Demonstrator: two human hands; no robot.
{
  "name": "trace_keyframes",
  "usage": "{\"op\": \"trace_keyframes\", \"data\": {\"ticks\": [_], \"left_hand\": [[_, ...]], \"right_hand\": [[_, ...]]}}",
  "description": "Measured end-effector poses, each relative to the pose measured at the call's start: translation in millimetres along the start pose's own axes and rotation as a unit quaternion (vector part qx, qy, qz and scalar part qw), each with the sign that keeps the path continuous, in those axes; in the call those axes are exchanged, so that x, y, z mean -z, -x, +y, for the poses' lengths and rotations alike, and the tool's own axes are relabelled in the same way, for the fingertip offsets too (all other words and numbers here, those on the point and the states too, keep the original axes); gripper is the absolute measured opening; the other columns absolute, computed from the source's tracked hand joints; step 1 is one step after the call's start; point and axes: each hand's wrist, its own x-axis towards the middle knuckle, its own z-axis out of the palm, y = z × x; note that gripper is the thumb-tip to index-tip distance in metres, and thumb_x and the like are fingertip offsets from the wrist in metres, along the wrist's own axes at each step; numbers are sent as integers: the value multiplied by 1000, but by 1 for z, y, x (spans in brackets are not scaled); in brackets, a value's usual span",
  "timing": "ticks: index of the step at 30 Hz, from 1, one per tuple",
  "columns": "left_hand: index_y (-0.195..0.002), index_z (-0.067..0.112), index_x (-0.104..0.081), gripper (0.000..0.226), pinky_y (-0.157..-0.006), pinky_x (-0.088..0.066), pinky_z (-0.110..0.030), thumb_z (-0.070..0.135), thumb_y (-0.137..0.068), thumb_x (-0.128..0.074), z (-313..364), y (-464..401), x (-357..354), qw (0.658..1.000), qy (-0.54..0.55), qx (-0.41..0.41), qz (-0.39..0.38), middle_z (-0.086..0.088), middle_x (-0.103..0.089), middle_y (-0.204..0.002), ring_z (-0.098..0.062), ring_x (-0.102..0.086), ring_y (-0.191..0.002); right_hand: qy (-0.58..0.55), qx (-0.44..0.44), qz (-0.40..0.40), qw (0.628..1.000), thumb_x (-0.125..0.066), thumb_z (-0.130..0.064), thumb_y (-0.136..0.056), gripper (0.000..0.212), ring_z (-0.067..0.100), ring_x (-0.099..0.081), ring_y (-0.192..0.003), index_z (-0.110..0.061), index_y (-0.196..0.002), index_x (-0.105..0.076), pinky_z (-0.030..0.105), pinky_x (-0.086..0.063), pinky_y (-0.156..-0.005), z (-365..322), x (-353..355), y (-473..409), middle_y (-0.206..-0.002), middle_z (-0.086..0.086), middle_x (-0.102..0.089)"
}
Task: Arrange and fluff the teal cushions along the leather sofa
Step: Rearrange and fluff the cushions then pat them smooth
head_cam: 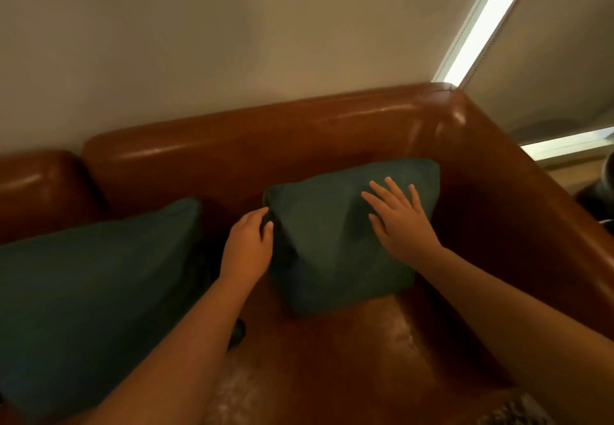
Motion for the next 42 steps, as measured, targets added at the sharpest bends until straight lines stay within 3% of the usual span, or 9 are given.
{"op": "trace_keyframes", "data": {"ticks": [5, 8, 12, 17, 23, 27, 32, 36, 42], "left_hand": [[-138, 14, -45, 39, -104, -37, -37, 21, -100, -41, 10, -21, -18, 997, 39, 69, -12, -9, -46, -141, -26, -45, -126], [-140, 20, -42, 42, -81, -48, -34, 13, -99, -38, 6, -35, -29, 987, 98, 127, -29, -12, -50, -136, -26, -57, -101], [-138, 23, -44, 43, -107, -37, -41, 11, -98, -40, 4, -41, -43, 978, 156, 135, -41, -6, -43, -144, -25, -44, -128], [-127, 21, -53, 40, -100, -38, -29, 4, -91, -54, 5, -57, -50, 974, 192, 118, -11, -4, -47, -134, -20, -48, -122], [-84, 16, -55, 19, -72, -47, -32, -3, -87, -55, -7, -46, -65, 871, 380, 298, 85, -18, -62, -95, -26, -58, -82], [-101, 8, -63, 16, -74, -51, -34, 3, -93, -50, -2, -50, -63, 825, 455, 334, 2, -17, -67, -96, -27, -64, -85], [-115, 8, -59, 29, -73, -55, -34, -4, -89, -54, 3, -53, -51, 841, 438, 302, -97, -17, -68, -105, -28, -66, -92], [-104, 13, -62, 20, -67, -52, -32, 2, -92, -52, 11, -52, -49, 813, 480, 319, -84, -13, -69, -100, -23, -66, -83], [-120, 23, -54, 43, -77, -53, -34, -3, -86, -59, 10, -53, -45, 840, 458, 264, -125, -8, -68, -108, -24, -64, -100]], "right_hand": [[-3, -26, -29, 999, -32, -32, -102, 49, 21, 2, -148, -24, -149, -25, 50, 3, -118, 39, 1, -19, -159, -2, -14], [-23, -15, -34, 999, -31, -30, -101, 49, 20, 2, -148, -24, -149, -25, 50, 4, -118, 41, 0, -37, -159, -3, -14], [-46, 28, -29, 998, -31, -29, -102, 46, 19, -2, -148, -25, -148, -30, 50, 2, -118, 24, -2, -57, -159, -4, -18], [-82, 140, -65, 985, -25, -45, -99, 52, 18, -11, -147, -25, -145, -36, 52, -3, -117, -15, -7, -81, -155, -5, -29], [-107, 186, -105, 971, -32, -44, -100, 49, 13, -7, -147, -28, -146, -33, 53, 4, -117, -43, -17, -90, -156, -10, -25], [-124, 197, -129, 964, -32, -44, -100, 49, 13, -5, -147, -28, -146, -32, 53, 7, -116, -37, -17, -94, -157, -10, -22], [-142, 208, -158, 955, -33, -44, -100, 49, 13, -2, -147, -29, -147, -29, 51, 11, -114, -33, -19, -96, -158, -11, -18], [-146, 205, -179, 951, -33, -44, -100, 50, 12, -1, -147, -30, -148, -28, 51, 13, -113, -36, -17, -97, -158, -12, -16], [-145, 201, -200, 948, -34, -43, -100, 51, 13, 1, -147, -28, -149, -26, 52, 14, -112, -36, -13, -101, -159, -11, -14]]}}
